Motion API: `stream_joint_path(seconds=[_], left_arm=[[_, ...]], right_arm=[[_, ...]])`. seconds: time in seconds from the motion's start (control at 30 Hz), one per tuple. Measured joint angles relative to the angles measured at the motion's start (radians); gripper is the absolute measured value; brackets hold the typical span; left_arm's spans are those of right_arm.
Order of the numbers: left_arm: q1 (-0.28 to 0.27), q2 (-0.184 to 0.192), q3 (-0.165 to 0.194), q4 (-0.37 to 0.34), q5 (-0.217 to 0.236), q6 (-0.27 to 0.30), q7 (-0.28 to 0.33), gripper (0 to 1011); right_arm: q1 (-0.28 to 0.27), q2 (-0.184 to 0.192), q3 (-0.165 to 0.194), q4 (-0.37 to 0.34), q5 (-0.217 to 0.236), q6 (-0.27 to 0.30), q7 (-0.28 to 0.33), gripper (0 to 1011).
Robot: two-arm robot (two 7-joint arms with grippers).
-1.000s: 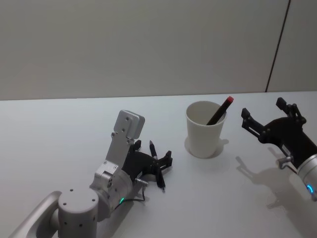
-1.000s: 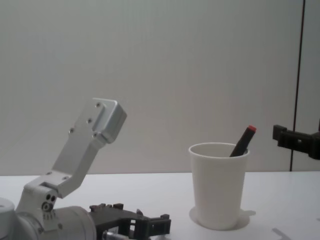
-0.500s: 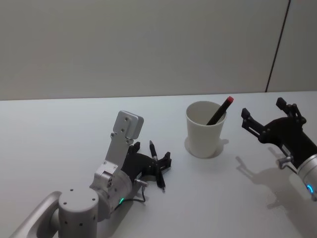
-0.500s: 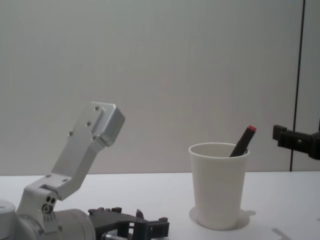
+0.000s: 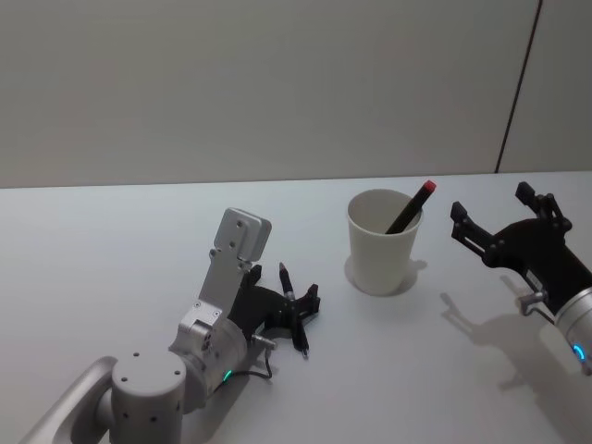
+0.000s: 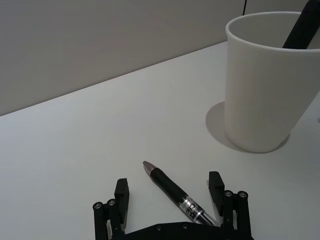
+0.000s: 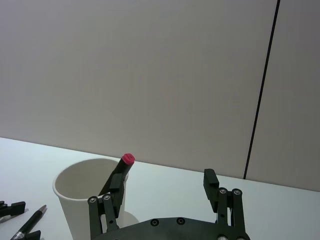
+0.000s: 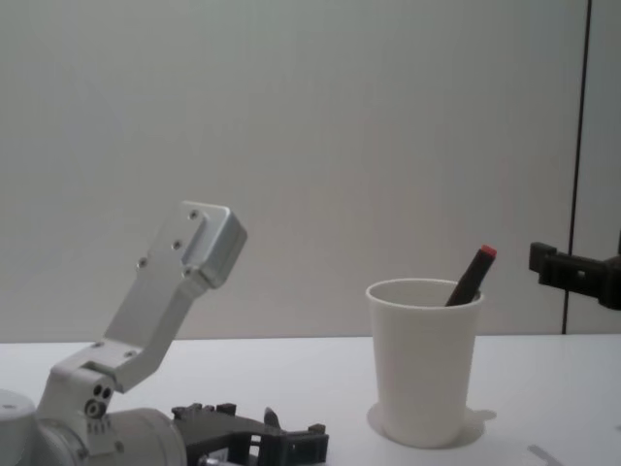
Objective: Place the pen into the pen holder.
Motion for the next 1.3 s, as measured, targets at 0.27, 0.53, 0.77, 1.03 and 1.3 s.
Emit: stream_joint_path(seconds=[0.27, 0.53, 0.77, 1.03, 1.3], left_arm=[[-0.001, -0.001, 0.001, 0.002, 0.006, 0.001, -0.004, 855], [-0.001, -0.002, 0.001, 0.002, 0.009, 0.002, -0.005, 795], [-0.001, -0.002, 0.001, 0.003, 0.010, 0.003, -0.005, 751], [-0.001, -0.002, 0.000, 0.003, 0.011, 0.003, -0.005, 705], [-0.001, -0.002, 0.001, 0.004, 0.012, 0.003, -0.005, 654]], right_arm=[[0.000, 0.000, 0.000, 0.000, 0.000, 0.000, 0.000, 1001], [0.000, 0.000, 0.000, 0.000, 0.000, 0.000, 0.000, 1001], [0.000, 0.000, 0.000, 0.000, 0.000, 0.000, 0.000, 1001], [0.000, 0.000, 0.000, 0.000, 0.000, 0.000, 0.000, 1001], [0.000, 0.000, 0.000, 0.000, 0.000, 0.000, 0.000, 1001]])
